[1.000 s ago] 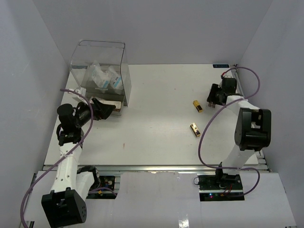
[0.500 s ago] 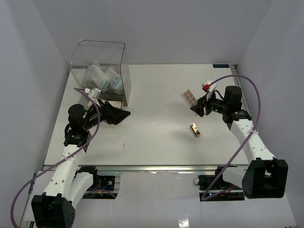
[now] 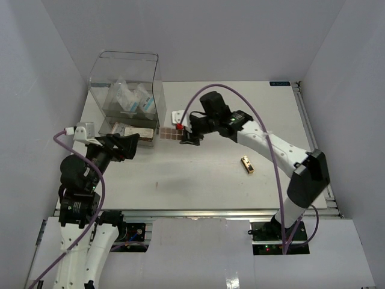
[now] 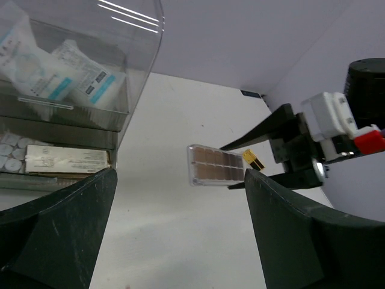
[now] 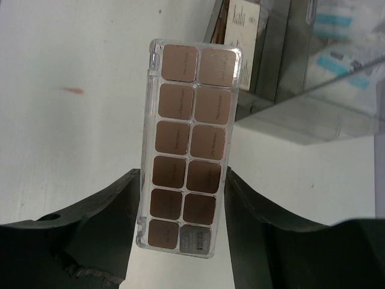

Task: Organize the makeup

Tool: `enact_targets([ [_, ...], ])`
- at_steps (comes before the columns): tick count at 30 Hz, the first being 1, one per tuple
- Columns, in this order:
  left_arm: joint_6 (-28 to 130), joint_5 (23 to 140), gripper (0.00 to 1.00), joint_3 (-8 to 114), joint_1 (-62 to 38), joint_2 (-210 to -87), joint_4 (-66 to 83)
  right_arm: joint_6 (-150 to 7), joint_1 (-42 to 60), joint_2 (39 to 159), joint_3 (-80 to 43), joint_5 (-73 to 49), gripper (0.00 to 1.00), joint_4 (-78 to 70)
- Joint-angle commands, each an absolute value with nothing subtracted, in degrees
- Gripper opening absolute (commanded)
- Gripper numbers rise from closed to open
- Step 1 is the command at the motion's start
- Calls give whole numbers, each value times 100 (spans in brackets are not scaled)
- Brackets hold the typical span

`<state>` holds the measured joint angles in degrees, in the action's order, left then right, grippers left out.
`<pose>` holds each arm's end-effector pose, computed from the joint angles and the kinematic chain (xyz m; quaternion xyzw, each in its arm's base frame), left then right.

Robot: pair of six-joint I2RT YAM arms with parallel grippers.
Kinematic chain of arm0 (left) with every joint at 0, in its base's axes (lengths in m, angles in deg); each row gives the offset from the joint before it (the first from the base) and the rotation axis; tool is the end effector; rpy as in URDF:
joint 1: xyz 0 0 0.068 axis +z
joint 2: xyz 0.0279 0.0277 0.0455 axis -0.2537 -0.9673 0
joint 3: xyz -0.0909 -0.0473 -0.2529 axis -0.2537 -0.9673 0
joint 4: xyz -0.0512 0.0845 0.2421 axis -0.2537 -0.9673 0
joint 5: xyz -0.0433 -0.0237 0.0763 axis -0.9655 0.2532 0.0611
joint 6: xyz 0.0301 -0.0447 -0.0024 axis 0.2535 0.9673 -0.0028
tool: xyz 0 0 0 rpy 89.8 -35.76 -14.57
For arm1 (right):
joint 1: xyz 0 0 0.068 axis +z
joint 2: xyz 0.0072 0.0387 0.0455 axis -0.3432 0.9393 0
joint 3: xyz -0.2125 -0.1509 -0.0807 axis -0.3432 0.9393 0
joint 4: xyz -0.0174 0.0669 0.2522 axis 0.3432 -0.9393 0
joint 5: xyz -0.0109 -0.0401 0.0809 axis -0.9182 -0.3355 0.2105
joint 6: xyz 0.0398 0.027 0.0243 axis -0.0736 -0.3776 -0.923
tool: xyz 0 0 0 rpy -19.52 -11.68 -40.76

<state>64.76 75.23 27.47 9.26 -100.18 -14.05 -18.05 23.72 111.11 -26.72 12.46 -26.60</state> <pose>0.1016 -0.0188 0.3721 -0.0341 0.7079 -0.2734 0.6504 0.2573 0.2724 0.3381 -0.6930 0.5023 0.2278 0.4642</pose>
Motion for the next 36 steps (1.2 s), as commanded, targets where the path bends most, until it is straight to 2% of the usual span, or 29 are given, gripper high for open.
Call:
enact_targets([
  [1, 6494, 8638, 98, 2816, 932, -9299, -2144, -1938, 2950, 12194, -4089, 821, 8, -2447],
  [7, 6561, 8896, 98, 2700, 925, -8912, -2446, -2471, 3241, 13986, -6174, 618, 8, -2310],
  [11, 6445, 9123, 98, 2752, 925, -8820, -2534, -2645, 3319, 14692, -7259, 284, 8, -2051],
  [17, 6450, 9014, 98, 2820, 925, -8529, -2616, -2821, 3384, 15124, -7239, -68, 8, -910],
  [30, 6387, 8993, 98, 2633, 933, -8200, -2872, -2704, 3389, 15648, -7192, -350, 16, -383],
  [32, 6369, 8993, 98, 2634, 925, -8182, -2899, -2712, 3398, 15684, -7192, -402, 19, -383],
  [36, 6387, 8993, 98, 2634, 925, -8188, -2903, -2662, 3389, 15758, -7157, -465, 46, -160],
])
